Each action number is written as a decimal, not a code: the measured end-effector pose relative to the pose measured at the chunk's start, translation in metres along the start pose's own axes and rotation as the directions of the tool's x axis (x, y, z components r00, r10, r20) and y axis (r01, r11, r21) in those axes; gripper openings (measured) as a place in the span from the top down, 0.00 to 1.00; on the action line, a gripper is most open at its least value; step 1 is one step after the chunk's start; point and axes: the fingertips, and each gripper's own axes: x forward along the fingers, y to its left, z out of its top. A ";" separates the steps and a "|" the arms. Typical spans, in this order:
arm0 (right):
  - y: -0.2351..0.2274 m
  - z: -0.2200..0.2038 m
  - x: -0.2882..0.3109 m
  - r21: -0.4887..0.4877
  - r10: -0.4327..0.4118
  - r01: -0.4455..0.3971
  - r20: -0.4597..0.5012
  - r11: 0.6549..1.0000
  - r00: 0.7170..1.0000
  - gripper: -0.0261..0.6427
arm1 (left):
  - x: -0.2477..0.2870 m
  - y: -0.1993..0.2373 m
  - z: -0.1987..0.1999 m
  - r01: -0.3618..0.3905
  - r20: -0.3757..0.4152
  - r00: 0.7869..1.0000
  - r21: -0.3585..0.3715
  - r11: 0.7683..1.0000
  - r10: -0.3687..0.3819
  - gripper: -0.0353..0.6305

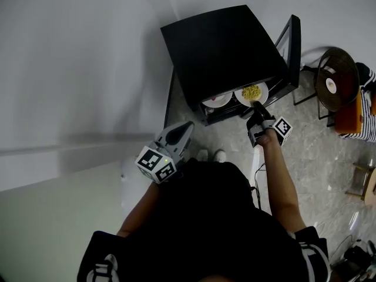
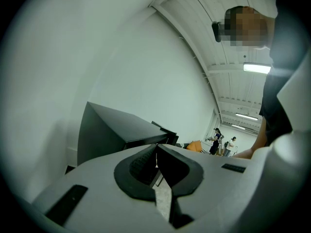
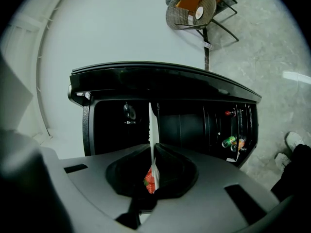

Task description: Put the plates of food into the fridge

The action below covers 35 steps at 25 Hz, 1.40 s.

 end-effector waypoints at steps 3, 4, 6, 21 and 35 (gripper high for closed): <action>-0.010 0.006 0.004 -0.005 -0.026 0.026 0.003 1.000 1.000 0.90 | -0.003 -0.001 0.001 -0.007 0.001 1.000 0.004 1.000 0.007 0.91; -0.012 0.006 0.006 -0.008 -0.033 0.033 0.002 0.999 0.999 0.91 | -0.003 -0.001 0.001 -0.009 0.001 1.000 0.007 1.000 0.009 0.91; -0.011 0.005 0.009 -0.009 -0.037 0.037 0.002 0.999 0.999 0.91 | -0.004 -0.001 0.002 -0.013 0.000 1.000 0.008 1.000 0.013 0.91; -0.006 0.005 0.039 -0.022 -0.075 0.076 0.016 0.997 0.997 0.91 | -0.011 -0.002 0.000 -0.031 0.008 0.999 0.003 1.000 0.031 0.91; 0.004 0.002 0.048 -0.154 -0.067 0.067 0.005 0.986 0.998 0.87 | -0.011 -0.003 0.002 -0.025 0.006 1.000 0.002 1.000 0.025 0.91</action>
